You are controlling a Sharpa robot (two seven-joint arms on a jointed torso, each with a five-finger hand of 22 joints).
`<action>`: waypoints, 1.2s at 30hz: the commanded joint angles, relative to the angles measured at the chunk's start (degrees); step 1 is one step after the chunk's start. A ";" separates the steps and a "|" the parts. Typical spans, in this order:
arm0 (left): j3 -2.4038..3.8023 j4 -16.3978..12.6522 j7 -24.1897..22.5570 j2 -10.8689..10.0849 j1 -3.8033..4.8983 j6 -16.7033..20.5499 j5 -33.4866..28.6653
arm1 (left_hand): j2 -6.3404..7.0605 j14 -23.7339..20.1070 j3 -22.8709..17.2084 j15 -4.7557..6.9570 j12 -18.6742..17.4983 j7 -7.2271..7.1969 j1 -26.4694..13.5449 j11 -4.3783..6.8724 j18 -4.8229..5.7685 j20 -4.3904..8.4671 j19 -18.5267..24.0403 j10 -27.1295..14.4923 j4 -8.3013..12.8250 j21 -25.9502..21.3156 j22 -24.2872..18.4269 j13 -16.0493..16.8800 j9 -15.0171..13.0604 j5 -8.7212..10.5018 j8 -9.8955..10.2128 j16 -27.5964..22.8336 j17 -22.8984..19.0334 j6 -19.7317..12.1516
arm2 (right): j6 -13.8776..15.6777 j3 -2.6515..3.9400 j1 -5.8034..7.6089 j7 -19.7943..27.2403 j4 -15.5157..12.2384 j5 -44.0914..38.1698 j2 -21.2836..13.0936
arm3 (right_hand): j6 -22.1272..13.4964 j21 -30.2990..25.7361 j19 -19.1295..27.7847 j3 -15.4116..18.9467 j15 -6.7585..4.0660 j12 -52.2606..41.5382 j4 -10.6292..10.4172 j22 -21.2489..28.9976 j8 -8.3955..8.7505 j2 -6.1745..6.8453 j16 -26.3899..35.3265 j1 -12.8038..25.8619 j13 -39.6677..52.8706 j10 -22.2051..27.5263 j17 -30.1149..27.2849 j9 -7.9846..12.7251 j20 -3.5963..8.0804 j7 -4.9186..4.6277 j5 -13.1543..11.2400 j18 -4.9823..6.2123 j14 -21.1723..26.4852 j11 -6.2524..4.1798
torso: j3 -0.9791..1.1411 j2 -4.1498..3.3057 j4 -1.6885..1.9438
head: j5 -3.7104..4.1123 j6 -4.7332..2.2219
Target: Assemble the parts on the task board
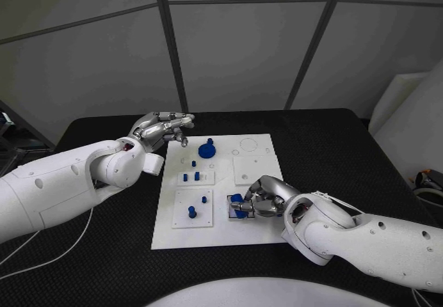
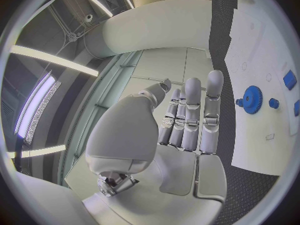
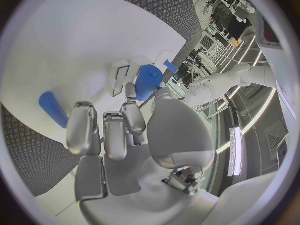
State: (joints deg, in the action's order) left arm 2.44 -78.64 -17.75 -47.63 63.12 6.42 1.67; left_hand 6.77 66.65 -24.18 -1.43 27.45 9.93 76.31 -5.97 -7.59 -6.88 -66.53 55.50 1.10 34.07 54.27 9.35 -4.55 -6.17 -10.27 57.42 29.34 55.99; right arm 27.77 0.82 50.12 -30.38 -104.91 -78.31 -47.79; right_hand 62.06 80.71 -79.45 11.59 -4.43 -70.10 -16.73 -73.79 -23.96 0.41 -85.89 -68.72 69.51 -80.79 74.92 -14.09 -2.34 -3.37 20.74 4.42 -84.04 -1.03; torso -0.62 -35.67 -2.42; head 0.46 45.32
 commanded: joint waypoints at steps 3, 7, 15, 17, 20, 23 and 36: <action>0.04 -0.03 -0.08 0.06 0.07 -0.78 0.14 | -0.52 -0.32 0.40 -0.04 0.29 0.04 -0.03 -0.02 -2.89 -0.14 0.08 -0.38 -0.22 -0.38 -0.11 -0.09 0.09 0.20 -0.17 0.34 -0.15 -0.44 | -1.43 0.05 0.13 -0.93 0.16 0.34 0.32 | 0.16 0.16 -0.03 0.94 -0.38 0.15 0.02 0.02 -0.68 0.34 -0.23 1.04 0.13 0.00 5.60 -0.64 0.51 0.72 -1.86 -0.72 -4.13 -0.40 | -0.01 -0.01 -0.01 | -0.14 -0.05; 0.04 -0.04 -0.06 0.05 0.07 -0.81 0.14 | -0.52 -0.32 0.40 -0.04 0.29 0.04 -0.03 -0.02 -2.89 -0.14 0.08 -0.38 -0.22 -0.38 -0.11 -0.09 0.09 0.20 -0.17 0.34 -0.15 -0.44 | -1.30 0.05 0.13 -1.07 0.34 0.36 0.41 | -0.19 0.05 0.09 1.63 -0.38 0.38 -0.03 0.15 -1.05 0.77 -0.13 2.01 0.18 0.03 5.44 -1.37 0.53 0.71 -4.55 -0.69 -4.09 -0.39 | -0.04 -0.02 -0.02 | -0.18 -0.10; 0.04 -0.01 -0.05 0.02 0.06 -0.85 0.14 | -0.52 -0.32 0.40 -0.04 0.29 0.04 -0.03 -0.02 -2.89 -0.14 0.08 -0.38 -0.22 -0.38 -0.11 -0.09 0.09 0.20 -0.17 0.34 -0.15 -0.44 | 0.24 0.05 0.14 -0.27 0.55 0.39 0.61 | -1.44 -0.48 0.55 -0.19 -0.22 1.60 -0.27 0.77 -1.75 5.69 0.27 7.46 -0.24 0.47 4.77 -3.14 0.39 0.50 -14.23 -0.54 -3.95 -0.17 | -0.04 -0.10 0.02 | -0.33 -0.17; 0.04 0.03 -0.05 0.02 0.06 -0.84 0.14 | -0.52 -0.32 0.40 -0.04 0.29 0.04 -0.03 -0.02 -2.89 -0.14 0.08 -0.38 -0.22 -0.38 -0.11 -0.09 0.09 0.20 -0.17 0.34 -0.15 -0.44 | 0.61 0.05 0.14 0.05 0.52 0.47 0.63 | -1.59 -0.44 0.49 -0.53 -0.20 1.59 -0.28 0.69 -1.82 6.56 0.23 8.11 -0.14 0.45 4.89 -3.34 0.38 0.47 -14.87 -0.56 -3.98 -0.16 | -0.05 -0.11 0.03 | -0.54 -0.28; 0.04 0.13 -0.08 0.07 0.02 -0.81 0.14 | -0.52 -0.34 0.47 -0.05 0.29 0.05 -0.06 -0.04 -2.89 -0.15 0.07 -0.45 -0.27 -0.41 -0.14 -0.10 0.09 0.20 -0.17 0.37 -0.19 -0.51 | 1.42 0.05 0.14 0.62 0.37 0.60 0.57 | -1.76 -0.35 0.36 -0.84 -0.18 1.54 -0.34 0.50 -1.95 7.82 0.18 9.92 0.06 0.38 5.03 -3.70 0.36 0.45 -16.03 -0.59 -4.01 -0.15 | -0.02 -0.09 0.06 | -0.40 -0.59; 0.04 0.13 -0.08 -0.02 -0.01 -0.80 0.14 | -0.52 -0.34 0.47 -0.05 0.29 0.05 -0.06 -0.04 -2.89 -0.15 0.07 -0.45 -0.27 -0.41 -0.14 -0.10 0.09 0.20 -0.17 0.37 -0.19 -0.51 | 2.09 0.04 0.14 1.12 0.16 0.67 0.38 | -1.87 -0.31 0.28 -1.17 -0.18 1.51 -0.32 0.39 -2.02 7.98 0.14 10.45 0.18 0.33 5.15 -3.92 0.36 0.45 -16.88 -0.61 -4.04 -0.15 | -0.06 -0.05 0.08 | -0.18 -0.41; 0.04 0.10 -0.10 -0.25 -0.13 -0.83 0.14 | -0.52 -0.34 0.47 -0.05 0.29 0.05 -0.06 -0.04 -2.89 -0.15 0.07 -0.45 -0.27 -0.41 -0.14 -0.10 0.09 0.20 -0.17 0.37 -0.19 -0.51 | 3.55 0.02 0.13 7.54 -2.56 -0.56 -1.81 | -1.40 0.54 -0.68 -6.75 -0.63 0.18 6.61 -1.12 -2.51 2.69 -0.77 -6.44 1.94 -0.67 7.19 -5.09 0.72 1.04 -9.13 -0.92 -4.45 -0.73 | -0.01 -0.09 0.00 | -0.35 -0.41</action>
State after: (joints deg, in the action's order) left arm 2.44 -78.49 -17.70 -47.88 62.91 6.27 1.67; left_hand 6.77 66.65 -23.95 -1.44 27.45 9.93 76.31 -5.97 -7.59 -6.88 -66.52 55.50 0.87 33.85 54.22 9.30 -4.55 -6.17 -10.27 57.42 29.20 55.99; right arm 30.09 0.83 50.17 -26.32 -107.03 -78.02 -49.48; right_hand 60.62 81.04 -79.78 4.94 -4.66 -69.67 -10.39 -74.85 -26.12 3.31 -86.35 -74.45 71.47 -81.09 74.91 -19.13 -1.62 -2.61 11.82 4.43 -83.87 -1.57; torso -0.62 -35.73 -2.41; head 0.10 44.91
